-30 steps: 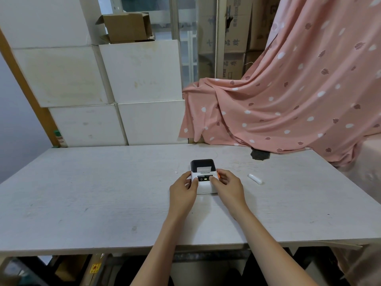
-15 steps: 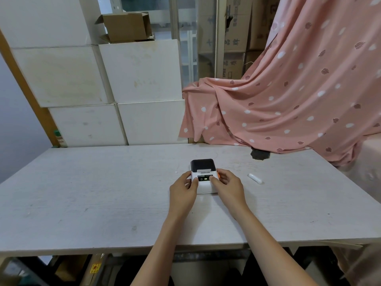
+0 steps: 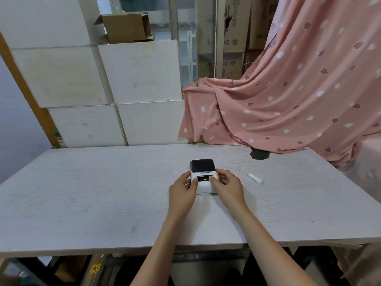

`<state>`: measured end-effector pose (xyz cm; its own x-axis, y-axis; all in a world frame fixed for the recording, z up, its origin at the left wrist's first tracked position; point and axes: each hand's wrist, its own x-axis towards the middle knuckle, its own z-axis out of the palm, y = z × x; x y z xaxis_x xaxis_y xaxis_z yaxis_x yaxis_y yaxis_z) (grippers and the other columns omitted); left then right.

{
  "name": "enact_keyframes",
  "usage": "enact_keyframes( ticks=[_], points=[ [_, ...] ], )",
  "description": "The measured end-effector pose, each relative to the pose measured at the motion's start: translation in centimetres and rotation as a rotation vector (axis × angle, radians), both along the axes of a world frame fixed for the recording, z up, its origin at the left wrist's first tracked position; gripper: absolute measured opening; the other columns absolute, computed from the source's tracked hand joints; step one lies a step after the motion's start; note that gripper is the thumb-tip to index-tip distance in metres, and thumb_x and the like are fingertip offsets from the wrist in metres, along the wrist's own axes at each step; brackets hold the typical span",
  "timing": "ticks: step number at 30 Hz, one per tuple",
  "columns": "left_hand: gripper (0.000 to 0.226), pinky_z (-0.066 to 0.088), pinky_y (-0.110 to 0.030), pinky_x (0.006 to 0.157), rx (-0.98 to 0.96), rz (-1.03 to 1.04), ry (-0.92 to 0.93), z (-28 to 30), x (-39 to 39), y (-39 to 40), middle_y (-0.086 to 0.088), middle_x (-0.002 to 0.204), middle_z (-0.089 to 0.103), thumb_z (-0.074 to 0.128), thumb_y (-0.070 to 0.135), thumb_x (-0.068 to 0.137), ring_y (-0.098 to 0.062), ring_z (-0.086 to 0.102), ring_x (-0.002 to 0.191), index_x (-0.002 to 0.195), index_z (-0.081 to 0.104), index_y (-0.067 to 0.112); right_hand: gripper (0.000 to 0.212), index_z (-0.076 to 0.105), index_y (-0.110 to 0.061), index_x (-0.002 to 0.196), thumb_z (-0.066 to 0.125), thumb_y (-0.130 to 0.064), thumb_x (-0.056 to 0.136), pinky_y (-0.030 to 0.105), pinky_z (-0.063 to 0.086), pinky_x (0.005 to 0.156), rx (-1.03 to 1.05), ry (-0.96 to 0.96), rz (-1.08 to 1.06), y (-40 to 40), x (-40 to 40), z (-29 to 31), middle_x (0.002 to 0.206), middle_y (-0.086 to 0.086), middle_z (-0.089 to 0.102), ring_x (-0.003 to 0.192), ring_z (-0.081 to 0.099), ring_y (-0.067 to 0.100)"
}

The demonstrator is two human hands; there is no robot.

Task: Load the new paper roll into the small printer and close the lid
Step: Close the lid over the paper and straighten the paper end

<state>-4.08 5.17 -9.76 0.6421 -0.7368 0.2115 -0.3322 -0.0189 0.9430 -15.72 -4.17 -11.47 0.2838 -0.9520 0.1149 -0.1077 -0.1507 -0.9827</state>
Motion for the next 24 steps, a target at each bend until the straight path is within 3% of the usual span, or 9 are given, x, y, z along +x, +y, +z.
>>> enact_keyframes(
  ticks=[6,14,24],
  points=[
    [0.021,0.04,0.005,0.066,0.006,0.006,-0.015,0.05,0.0,0.0,0.031,0.09,0.059,0.058,0.017,0.098,0.031,0.054,0.078,0.105,0.057,0.037,0.033,0.068,-0.025,0.119,0.074,-0.028,0.086,0.026,0.049,0.097,0.004,-0.011,0.004,0.21,-0.09,0.19,0.111,-0.013,0.069,0.11,0.062,0.005],
    [0.022,0.041,0.005,0.066,0.005,0.0,-0.015,-0.41,0.27,-0.26,0.023,0.097,0.065,0.058,0.018,0.098,0.03,0.055,0.082,0.116,0.066,0.027,0.03,0.068,-0.027,0.116,0.074,-0.027,0.087,0.023,0.048,0.094,0.002,-0.023,0.006,0.25,-0.06,0.25,0.108,-0.015,0.068,0.107,0.062,0.002],
    [0.022,0.041,0.004,0.067,0.005,0.006,-0.015,-0.42,0.27,-0.32,0.031,0.092,0.062,0.058,0.019,0.098,0.029,0.056,0.082,0.117,0.066,0.025,0.03,0.067,-0.028,0.116,0.074,-0.027,0.087,0.02,0.047,0.091,0.014,-0.026,0.007,0.24,-0.12,0.3,0.109,-0.014,0.068,0.107,0.062,0.002]
  ],
)
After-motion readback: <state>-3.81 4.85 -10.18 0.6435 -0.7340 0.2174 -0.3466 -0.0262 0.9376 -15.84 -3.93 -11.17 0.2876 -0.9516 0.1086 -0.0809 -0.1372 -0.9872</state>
